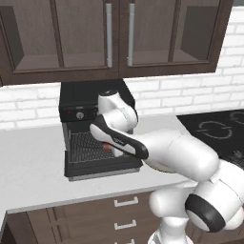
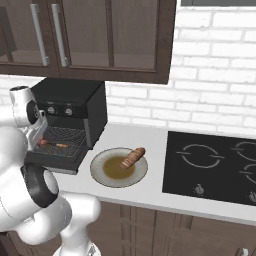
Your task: Pick up the kebab skewer and baguette bread, and place them inside the toaster oven. Close the toaster oven door and start by setting the timer.
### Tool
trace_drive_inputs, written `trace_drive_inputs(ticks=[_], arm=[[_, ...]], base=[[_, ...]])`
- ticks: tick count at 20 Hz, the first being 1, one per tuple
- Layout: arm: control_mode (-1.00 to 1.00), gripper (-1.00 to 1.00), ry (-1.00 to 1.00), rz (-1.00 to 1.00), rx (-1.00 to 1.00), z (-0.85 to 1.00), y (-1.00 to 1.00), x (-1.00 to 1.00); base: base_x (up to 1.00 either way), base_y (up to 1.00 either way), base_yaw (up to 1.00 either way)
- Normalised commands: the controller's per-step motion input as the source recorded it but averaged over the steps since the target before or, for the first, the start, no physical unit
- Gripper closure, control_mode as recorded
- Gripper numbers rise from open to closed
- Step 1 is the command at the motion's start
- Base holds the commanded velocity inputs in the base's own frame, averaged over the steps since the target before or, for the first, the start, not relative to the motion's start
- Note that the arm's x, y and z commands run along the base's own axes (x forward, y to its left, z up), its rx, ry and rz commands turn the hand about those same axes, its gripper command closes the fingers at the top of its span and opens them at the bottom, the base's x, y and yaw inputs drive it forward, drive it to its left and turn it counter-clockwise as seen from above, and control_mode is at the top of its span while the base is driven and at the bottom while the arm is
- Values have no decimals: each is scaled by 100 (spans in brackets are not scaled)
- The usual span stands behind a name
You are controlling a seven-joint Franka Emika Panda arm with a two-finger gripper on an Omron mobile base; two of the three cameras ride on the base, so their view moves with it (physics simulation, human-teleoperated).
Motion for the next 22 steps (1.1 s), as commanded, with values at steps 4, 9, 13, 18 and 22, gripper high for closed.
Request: trace_drive_inputs(ticks=[4,9,13,18,22], arm=[[-100,100,0,16,0,-3,92,49],[-100,100,0,13,0,-11,67,46],[-100,100,0,9,0,-29,5,50],[-100,100,0,4,0,-34,0,31],[-100,100,0,0,5,-37,12,18]], base=[[0,0,0],[0,0,0],[0,0,0],[0,0,0],[0,0,0]])
